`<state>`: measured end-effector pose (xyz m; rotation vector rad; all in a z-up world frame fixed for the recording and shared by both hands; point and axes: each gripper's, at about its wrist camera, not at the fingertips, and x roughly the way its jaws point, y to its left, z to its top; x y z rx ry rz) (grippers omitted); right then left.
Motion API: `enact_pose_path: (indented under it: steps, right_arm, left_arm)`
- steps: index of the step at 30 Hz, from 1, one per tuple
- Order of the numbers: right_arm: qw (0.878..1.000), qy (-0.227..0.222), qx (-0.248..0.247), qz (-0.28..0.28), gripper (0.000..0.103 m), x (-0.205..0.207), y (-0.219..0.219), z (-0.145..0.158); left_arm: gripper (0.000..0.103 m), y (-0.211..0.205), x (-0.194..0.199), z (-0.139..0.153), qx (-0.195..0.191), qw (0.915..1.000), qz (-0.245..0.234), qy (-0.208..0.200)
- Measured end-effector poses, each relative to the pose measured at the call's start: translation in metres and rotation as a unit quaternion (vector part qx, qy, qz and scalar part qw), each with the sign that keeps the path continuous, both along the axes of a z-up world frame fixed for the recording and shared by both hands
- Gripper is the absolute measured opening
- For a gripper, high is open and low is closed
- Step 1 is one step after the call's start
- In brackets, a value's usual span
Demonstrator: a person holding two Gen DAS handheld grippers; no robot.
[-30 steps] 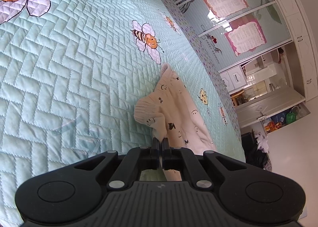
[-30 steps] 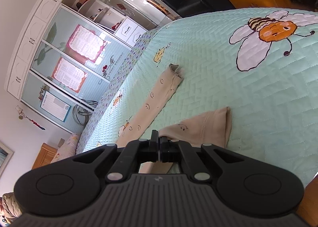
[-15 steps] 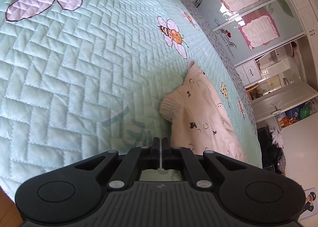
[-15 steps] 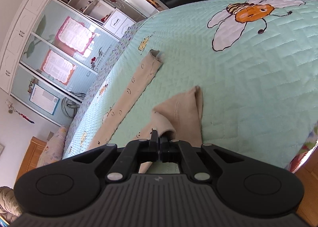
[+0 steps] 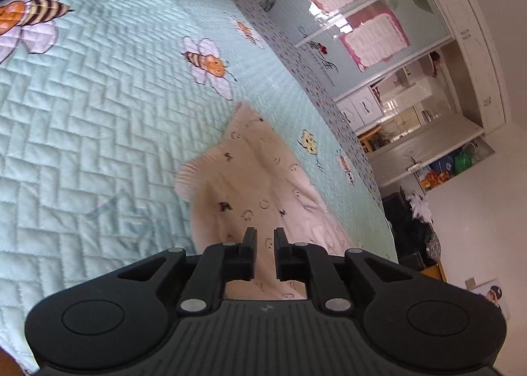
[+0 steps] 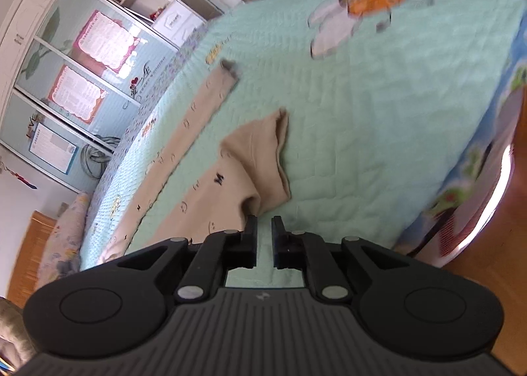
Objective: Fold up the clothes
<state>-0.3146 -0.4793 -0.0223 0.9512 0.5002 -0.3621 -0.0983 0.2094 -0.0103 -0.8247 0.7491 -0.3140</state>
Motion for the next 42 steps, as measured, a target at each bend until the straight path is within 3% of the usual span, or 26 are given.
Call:
enact_pose_path:
  steps: [3, 5, 7, 9, 11, 14, 21, 25, 27, 31, 36, 39, 42]
  right_arm:
    - [0.999, -0.021, -0.024, 0.017, 0.012, 0.005, 0.013, 0.019]
    - [0.998, -0.041, -0.03, 0.039, 0.013, 0.017, 0.025, 0.03]
    - [0.995, -0.055, -0.028, 0.079, 0.017, 0.039, 0.041, 0.038]
    - [0.99, -0.06, -0.026, 0.128, 0.019, 0.068, 0.062, 0.046]
    - [0.982, -0.06, -0.022, 0.178, 0.019, 0.102, 0.085, 0.05]
    - [0.966, -0.06, -0.016, 0.25, 0.019, 0.153, 0.13, 0.048]
    - [0.934, -0.04, 0.03, 0.354, 0.019, 0.251, 0.223, 0.014]
    - [0.908, 0.012, 0.04, 0.418, 0.018, 0.236, 0.262, -0.02]
    - [0.896, 0.005, 0.033, 0.443, 0.016, 0.21, 0.273, -0.022]
    - [0.895, -0.009, 0.023, 0.446, 0.019, 0.18, 0.268, -0.001]
    - [0.903, -0.035, 0.019, 0.428, 0.023, 0.217, 0.268, 0.026]
    - [0.902, -0.019, 0.059, 0.428, 0.029, 0.254, 0.286, 0.005]
    - [0.889, 0.02, 0.06, 0.453, 0.024, 0.256, 0.312, -0.019]
  left_arm:
    - [0.011, -0.026, 0.014, 0.003, 0.017, 0.9991, -0.037, -0.004]
    - [0.016, -0.041, 0.022, -0.007, 0.029, 0.9981, -0.053, 0.016]
    - [0.016, -0.053, 0.027, -0.022, 0.04, 0.9961, -0.064, 0.046]
    - [0.014, -0.051, 0.022, -0.026, 0.041, 0.9959, -0.062, 0.052]
    - [0.009, -0.047, 0.015, -0.024, 0.038, 0.9965, -0.059, 0.046]
    - [0.008, -0.039, 0.004, -0.022, 0.034, 0.9973, -0.054, 0.037]
    - [0.015, -0.023, -0.021, -0.015, 0.024, 0.9986, -0.043, 0.017]
    - [0.031, -0.018, 0.0, -0.006, 0.031, 0.9991, -0.028, -0.001]
    - [0.03, -0.02, 0.014, -0.018, 0.034, 0.9989, -0.027, 0.019]
    - [0.023, -0.021, 0.015, -0.043, 0.027, 0.9984, -0.018, 0.045]
    - [0.012, -0.005, -0.006, -0.054, -0.005, 0.9986, 0.009, 0.053]
    - [0.012, 0.004, -0.016, -0.05, 0.003, 0.9984, 0.016, 0.053]
    - [0.017, 0.014, -0.027, -0.043, 0.0, 0.9992, 0.019, 0.036]
